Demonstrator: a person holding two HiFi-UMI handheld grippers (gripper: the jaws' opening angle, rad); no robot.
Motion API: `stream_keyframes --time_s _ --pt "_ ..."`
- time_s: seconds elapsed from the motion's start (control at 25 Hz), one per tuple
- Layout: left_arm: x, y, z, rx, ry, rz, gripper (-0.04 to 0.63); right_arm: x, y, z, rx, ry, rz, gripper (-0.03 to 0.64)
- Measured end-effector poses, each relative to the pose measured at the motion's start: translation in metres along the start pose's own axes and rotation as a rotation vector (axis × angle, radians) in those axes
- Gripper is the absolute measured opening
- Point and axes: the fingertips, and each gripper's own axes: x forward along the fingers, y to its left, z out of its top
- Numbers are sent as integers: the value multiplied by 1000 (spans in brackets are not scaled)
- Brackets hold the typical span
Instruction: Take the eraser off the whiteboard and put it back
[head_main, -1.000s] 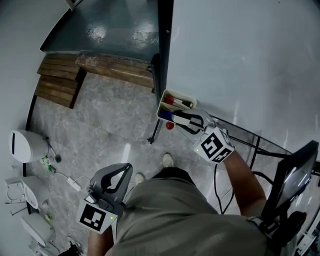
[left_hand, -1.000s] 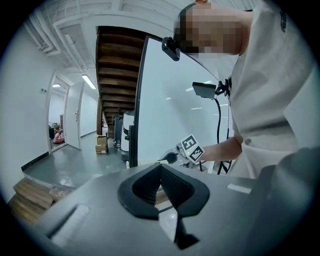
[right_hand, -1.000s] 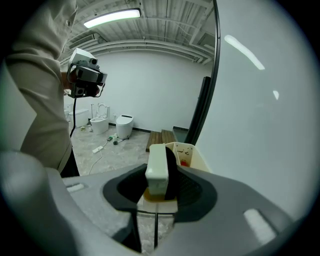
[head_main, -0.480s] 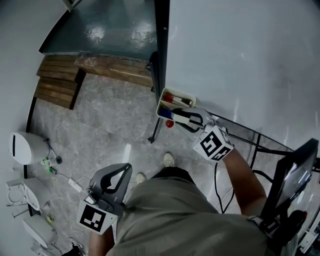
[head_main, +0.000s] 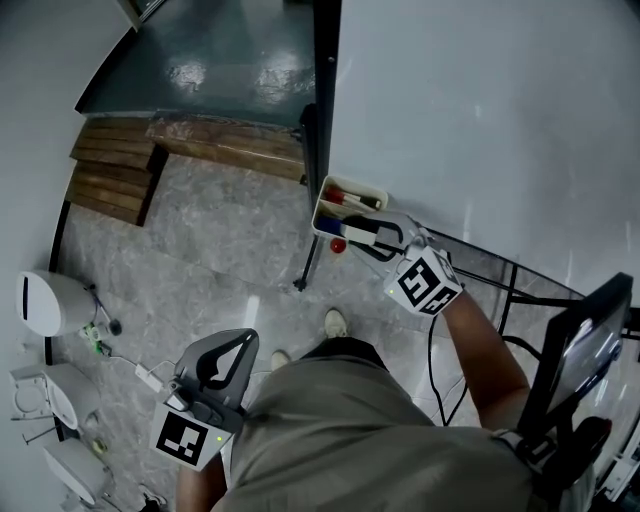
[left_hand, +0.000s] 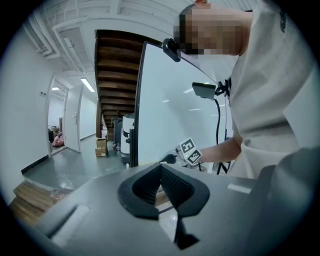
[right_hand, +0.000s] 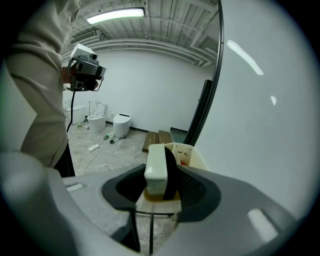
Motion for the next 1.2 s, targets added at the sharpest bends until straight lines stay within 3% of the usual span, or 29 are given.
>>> stream_keyframes --time_s 0.4,0.76,0.92,1.2 --pt "-22 1 1 13 -23 -33 6 -10 -2 20 -31 -9 -58 209" --pt "-68 -2 -6 49 -80 -106 6 -45 21 61 -43 -10 -224 209" --pt "-100 -8 -14 68 -102 -137 6 -62 56 88 -15 -51 -280 209" --pt "-176 -30 -34 95 -166 -221 6 -96 146 133 19 -34 -385 209"
